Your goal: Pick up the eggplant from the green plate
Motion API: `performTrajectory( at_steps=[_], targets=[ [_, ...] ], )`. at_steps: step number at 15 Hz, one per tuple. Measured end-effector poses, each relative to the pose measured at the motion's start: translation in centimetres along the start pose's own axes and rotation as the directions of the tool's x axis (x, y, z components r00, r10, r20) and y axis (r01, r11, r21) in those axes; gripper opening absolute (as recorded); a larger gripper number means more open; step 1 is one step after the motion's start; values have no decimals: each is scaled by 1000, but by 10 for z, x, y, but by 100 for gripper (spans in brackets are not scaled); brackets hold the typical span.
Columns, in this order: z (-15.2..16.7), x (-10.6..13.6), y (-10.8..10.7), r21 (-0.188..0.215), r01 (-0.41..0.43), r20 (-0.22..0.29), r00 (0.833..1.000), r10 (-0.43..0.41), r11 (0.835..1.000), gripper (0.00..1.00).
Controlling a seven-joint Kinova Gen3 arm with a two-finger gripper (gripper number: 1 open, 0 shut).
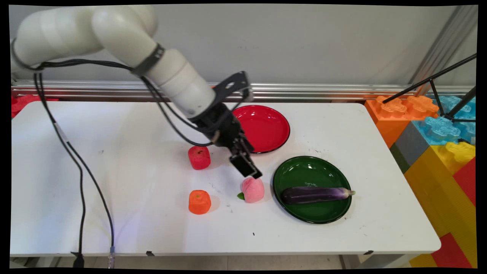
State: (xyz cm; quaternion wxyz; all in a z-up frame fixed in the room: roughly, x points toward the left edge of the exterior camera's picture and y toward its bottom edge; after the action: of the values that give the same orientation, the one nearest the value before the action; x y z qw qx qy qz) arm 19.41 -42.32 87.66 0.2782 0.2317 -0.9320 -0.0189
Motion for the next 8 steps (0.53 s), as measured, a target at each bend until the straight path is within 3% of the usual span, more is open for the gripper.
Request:
performTrajectory(
  at_steps=[8],
  targets=[
    [56, 37, -6, -2, -61, -5, 998, 61, 998, 100]
  ],
)
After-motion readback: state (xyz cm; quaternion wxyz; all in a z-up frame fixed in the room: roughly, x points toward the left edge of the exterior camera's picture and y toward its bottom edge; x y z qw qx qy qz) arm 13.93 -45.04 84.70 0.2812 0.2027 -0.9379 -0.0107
